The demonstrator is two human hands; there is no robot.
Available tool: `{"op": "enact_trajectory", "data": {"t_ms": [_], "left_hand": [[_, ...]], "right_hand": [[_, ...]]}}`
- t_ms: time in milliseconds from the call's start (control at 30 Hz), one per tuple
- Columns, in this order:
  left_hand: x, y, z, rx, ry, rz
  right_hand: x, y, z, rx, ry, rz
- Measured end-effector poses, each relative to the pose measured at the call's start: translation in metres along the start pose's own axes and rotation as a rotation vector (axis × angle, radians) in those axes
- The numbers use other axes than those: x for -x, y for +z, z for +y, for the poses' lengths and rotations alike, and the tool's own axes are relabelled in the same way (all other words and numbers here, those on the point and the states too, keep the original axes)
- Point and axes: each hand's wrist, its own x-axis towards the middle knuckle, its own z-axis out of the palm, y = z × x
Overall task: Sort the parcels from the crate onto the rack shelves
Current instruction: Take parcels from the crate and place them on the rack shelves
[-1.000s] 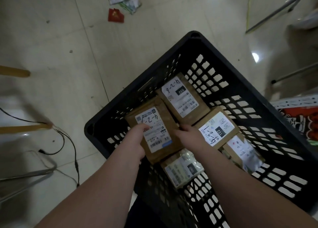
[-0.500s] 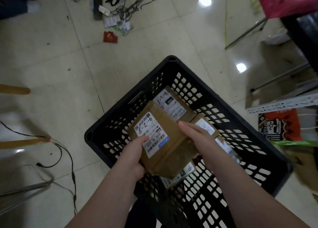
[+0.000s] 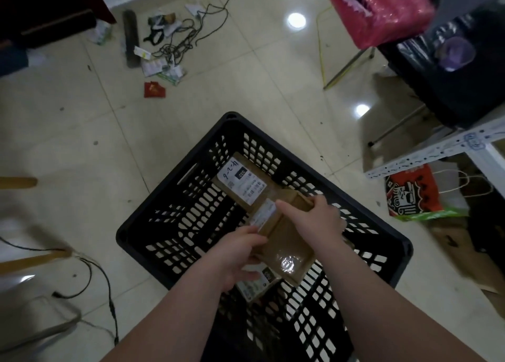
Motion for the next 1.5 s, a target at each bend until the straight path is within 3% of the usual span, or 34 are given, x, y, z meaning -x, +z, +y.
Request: {"op": "enact_trajectory", "data": {"t_ms": [167, 300, 467, 633, 733, 833, 1033, 1133, 1300, 1433, 1500], "left_hand": [[0.011, 0.012, 0.001, -0.236, 0.038, -0.015], [0.015, 0.021, 0.011, -0.434, 0.137, 0.087], [0.023, 0.019, 0.033, -0.891, 0.461, 0.380], [0.053, 0.038, 0.058, -1.467, 0.760, 0.308], [0.061, 0.051, 0.069, -1.609, 0.872, 0.257], [0.074, 0.060, 0.072, -1.501, 1.096, 0.097], [0.120, 0.080, 0.072, -1.362, 1.298, 0.053], [0.138, 0.087, 0.067, -1.248, 1.293, 0.035], [0.162, 0.075, 0.058, -0.723, 1.024, 0.048], [0.199, 0.061, 0.038, -0.255, 0.839, 0.003], [0.218, 0.052, 0.023, -0.081, 0.767, -0.033]], "right_hand": [[0.000, -0.017, 0.013, 0.015, 0.000, 0.098], [0.009, -0.038, 0.018, -0.024, -0.158, 0.085], [0.030, -0.074, 0.017, 0.171, -0.557, 0.002], [0.062, -0.106, 0.015, 0.498, -1.008, 0.021], [0.082, -0.125, 0.012, 0.576, -1.241, 0.092], [0.101, -0.148, 0.009, 0.623, -1.384, 0.132], [0.132, -0.183, 0.011, 0.589, -1.580, 0.230], [0.143, -0.192, 0.011, 0.471, -1.596, 0.290], [0.154, -0.207, 0.017, 0.359, -1.337, 0.414], [0.181, -0.206, 0.029, -0.022, -0.939, 0.426], [0.199, -0.200, 0.035, -0.278, -0.780, 0.338]]}}
